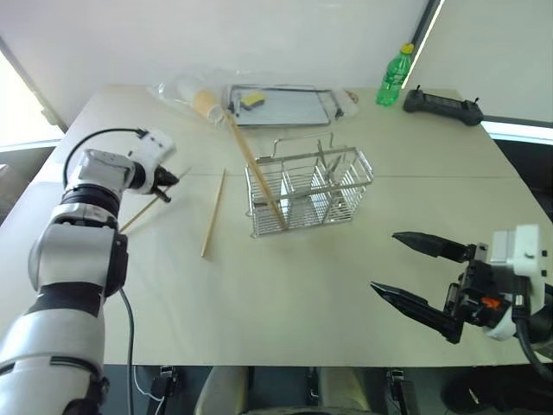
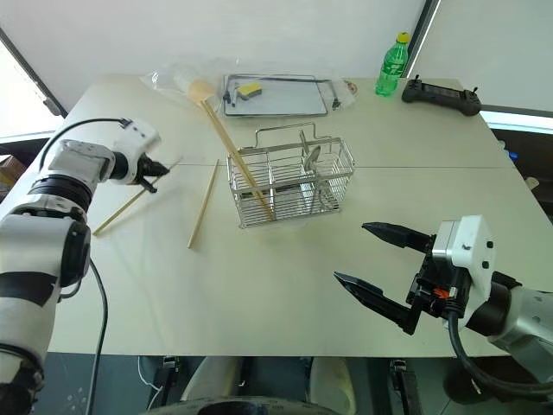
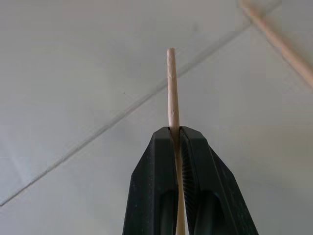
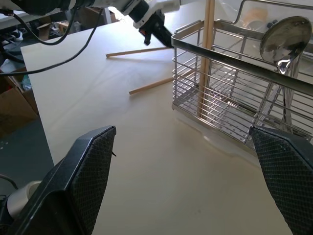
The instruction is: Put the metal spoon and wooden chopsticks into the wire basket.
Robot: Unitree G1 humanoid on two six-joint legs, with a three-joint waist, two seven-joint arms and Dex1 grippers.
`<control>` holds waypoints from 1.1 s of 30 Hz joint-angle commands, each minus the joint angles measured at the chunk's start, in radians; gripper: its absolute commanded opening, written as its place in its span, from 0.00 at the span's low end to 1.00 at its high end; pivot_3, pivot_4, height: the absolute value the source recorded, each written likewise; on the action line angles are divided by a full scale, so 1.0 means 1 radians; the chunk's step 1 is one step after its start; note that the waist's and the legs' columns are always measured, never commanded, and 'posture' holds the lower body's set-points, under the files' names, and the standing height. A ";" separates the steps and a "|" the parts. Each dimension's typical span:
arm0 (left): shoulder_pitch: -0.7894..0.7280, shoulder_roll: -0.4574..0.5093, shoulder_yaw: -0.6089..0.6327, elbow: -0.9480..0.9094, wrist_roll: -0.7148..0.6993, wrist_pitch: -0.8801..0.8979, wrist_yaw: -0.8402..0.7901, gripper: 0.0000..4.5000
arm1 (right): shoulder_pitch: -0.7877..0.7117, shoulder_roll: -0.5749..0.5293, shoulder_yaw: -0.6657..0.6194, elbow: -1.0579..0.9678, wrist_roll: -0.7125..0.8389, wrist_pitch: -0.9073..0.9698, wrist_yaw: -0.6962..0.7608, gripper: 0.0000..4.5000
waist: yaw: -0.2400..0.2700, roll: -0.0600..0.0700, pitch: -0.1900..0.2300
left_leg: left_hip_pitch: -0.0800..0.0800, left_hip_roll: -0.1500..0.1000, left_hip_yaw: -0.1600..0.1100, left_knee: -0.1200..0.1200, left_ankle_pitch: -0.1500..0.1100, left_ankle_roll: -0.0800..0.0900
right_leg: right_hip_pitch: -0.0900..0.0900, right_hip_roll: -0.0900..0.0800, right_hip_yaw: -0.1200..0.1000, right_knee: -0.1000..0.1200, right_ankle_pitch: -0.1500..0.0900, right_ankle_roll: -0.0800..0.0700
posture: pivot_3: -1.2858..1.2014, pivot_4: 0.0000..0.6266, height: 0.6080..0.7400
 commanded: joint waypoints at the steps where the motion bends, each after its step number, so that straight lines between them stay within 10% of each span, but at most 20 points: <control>1: -0.155 0.063 0.210 -0.070 -0.198 0.034 0.059 0.01 | 0.002 0.000 0.005 -0.011 0.000 -0.022 0.006 1.00 | 0.000 -0.005 0.001 | -0.003 0.000 -0.002 0.001 0.000 0.000 | -0.001 0.000 -0.002 0.000 0.001 -0.001 | 0.52 0.24 0.76; 8: -0.299 0.056 0.480 -0.322 -0.541 0.226 -0.013 0.01 | 0.004 -0.003 0.005 0.000 0.000 -0.021 0.008 1.00 | -0.004 -0.003 0.000 | 0.000 -0.001 -0.001 0.000 0.000 0.000 | 0.001 -0.002 -0.002 -0.001 0.002 -0.002 | 0.52 0.24 0.76; 20: 0.115 -0.298 0.301 -1.343 -0.807 0.571 0.219 0.01 | -0.039 -0.010 0.024 0.016 0.008 -0.013 -0.029 1.00 | -0.003 0.000 -0.001 | 0.011 0.000 0.000 0.001 0.001 -0.003 | 0.011 -0.001 0.002 0.000 0.003 -0.003 | 0.52 0.24 0.76; 30: 0.234 -0.377 0.164 -1.363 -0.740 0.421 0.229 0.01 | -0.053 -0.006 0.027 0.004 0.023 -0.008 -0.078 1.00 | 0.000 0.001 -0.002 | 0.010 -0.001 0.002 0.000 0.001 -0.002 | 0.009 0.000 0.004 -0.001 0.001 -0.007 | 0.52 0.24 0.76; 33: 0.248 -0.394 0.166 -1.345 -0.745 0.395 0.234 0.24 | -0.058 -0.006 0.026 0.002 0.033 -0.007 -0.096 1.00 | 0.000 0.001 -0.002 | 0.010 -0.001 0.002 0.000 0.001 -0.002 | 0.010 0.000 0.004 -0.002 0.001 -0.007 | 0.52 0.24 0.76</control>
